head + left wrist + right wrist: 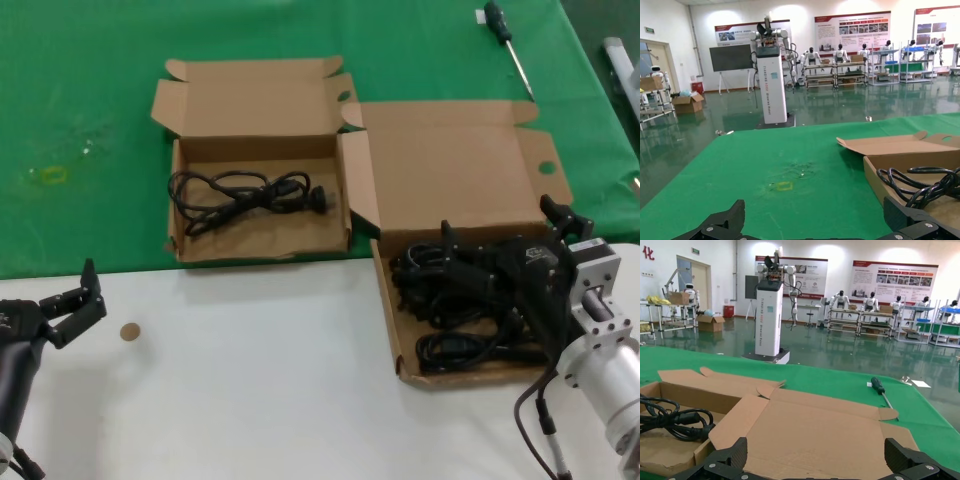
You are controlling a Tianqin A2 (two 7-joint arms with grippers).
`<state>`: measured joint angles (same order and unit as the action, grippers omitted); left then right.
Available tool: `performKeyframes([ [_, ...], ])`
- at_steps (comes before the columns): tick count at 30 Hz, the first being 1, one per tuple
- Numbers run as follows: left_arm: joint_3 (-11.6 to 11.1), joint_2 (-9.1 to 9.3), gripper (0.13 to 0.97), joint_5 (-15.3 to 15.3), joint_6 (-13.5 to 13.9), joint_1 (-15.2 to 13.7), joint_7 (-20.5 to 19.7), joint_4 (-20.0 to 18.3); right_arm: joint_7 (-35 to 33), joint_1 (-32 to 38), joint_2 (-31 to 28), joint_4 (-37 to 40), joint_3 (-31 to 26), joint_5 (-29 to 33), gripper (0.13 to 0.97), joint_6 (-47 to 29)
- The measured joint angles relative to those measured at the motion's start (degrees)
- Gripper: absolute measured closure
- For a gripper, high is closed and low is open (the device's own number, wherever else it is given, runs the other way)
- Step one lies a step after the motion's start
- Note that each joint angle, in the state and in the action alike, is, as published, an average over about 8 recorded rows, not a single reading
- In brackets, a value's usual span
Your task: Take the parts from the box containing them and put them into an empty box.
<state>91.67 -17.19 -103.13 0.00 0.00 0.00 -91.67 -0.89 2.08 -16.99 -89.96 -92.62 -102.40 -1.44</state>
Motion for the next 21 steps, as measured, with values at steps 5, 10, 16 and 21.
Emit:
performKeyframes([
  [5,0.0,0.00,0.132,0.0,0.0,0.0,0.0,0.0,0.0,0.0,0.0,0.0,0.0,0.0,0.129,0.0],
  [10,0.0,0.00,0.132,0.0,0.0,0.0,0.0,0.0,0.0,0.0,0.0,0.0,0.0,0.0,0.129,0.0],
  [16,0.0,0.00,0.132,0.0,0.0,0.0,0.0,0.0,0.0,0.0,0.0,0.0,0.0,0.0,0.129,0.0],
  [21,0.0,0.00,0.132,0.0,0.0,0.0,0.0,0.0,0.0,0.0,0.0,0.0,0.0,0.0,0.129,0.0],
])
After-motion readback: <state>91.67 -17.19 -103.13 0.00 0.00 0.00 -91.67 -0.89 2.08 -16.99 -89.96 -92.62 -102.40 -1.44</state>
